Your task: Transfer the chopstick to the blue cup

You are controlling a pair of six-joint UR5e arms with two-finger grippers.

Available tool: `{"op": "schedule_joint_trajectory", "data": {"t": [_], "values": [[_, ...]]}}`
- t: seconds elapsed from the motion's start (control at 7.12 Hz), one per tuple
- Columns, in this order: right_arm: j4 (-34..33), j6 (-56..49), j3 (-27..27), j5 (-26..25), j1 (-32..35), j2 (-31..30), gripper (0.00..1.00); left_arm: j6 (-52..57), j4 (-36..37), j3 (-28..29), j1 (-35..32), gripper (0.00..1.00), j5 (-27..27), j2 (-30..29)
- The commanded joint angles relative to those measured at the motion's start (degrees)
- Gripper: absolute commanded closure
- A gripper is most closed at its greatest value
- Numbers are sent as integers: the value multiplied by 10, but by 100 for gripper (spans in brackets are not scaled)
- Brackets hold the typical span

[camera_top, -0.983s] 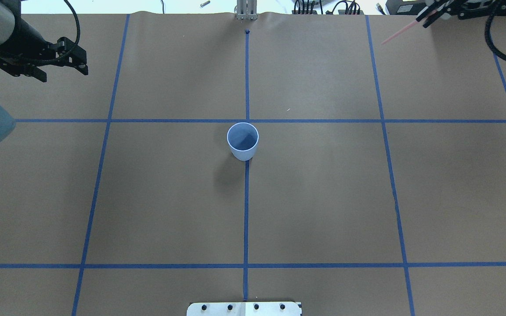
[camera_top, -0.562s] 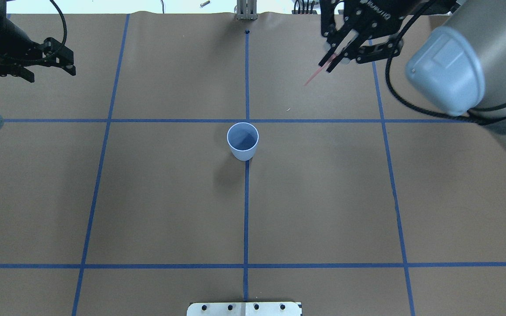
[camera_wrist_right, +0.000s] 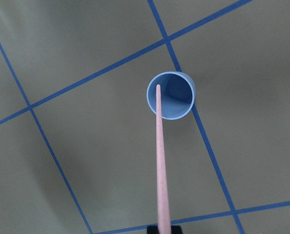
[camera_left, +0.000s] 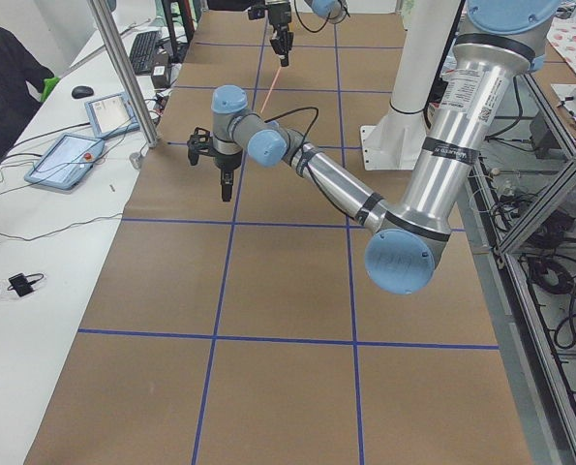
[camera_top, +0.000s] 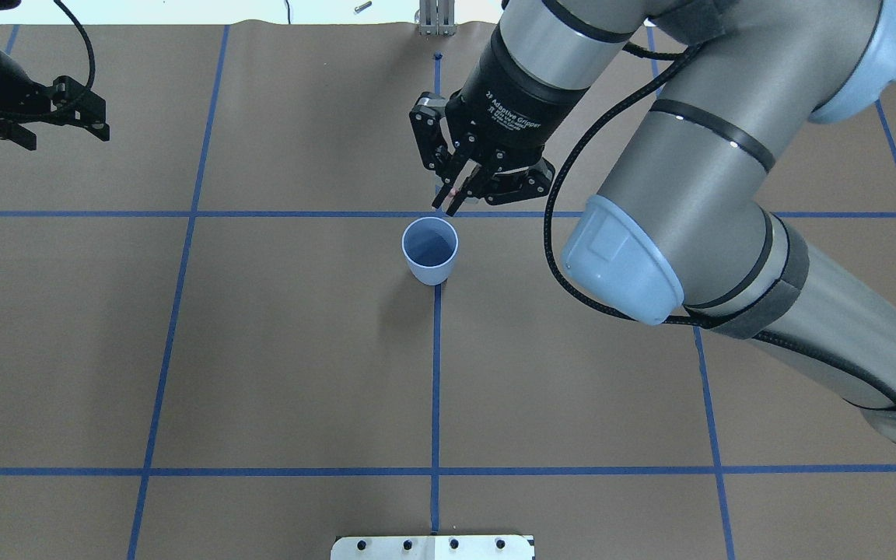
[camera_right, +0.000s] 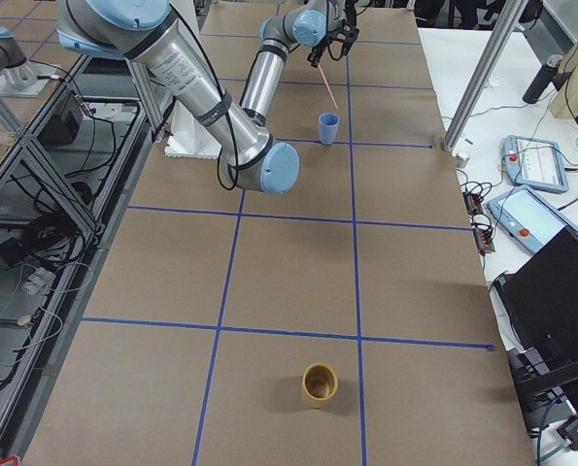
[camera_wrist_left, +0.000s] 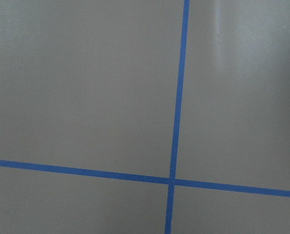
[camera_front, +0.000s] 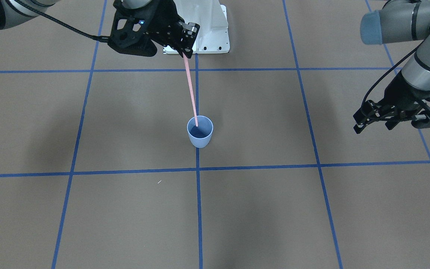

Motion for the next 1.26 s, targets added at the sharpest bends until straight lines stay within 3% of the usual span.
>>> {"op": "schedule_joint_trajectory", "data": {"t": [0.0, 0.42, 0.84, 0.98, 1.12], "values": [[10, -1, -34, -19, -16, 6, 100, 1, 0, 2, 0, 2, 0, 0], [10, 0, -46, -26, -44, -2, 100, 1, -4, 6, -1, 2, 0, 1], [56, -1, -76, -46, -59, -13, 100, 0, -4, 10, -1, 2, 0, 1], [63, -1, -83, -47, -59, -18, 90, 0, -4, 10, -1, 2, 0, 1], [64, 0, -85, -51, -59, -21, 1, 0, -4, 10, -1, 2, 0, 1]]}}
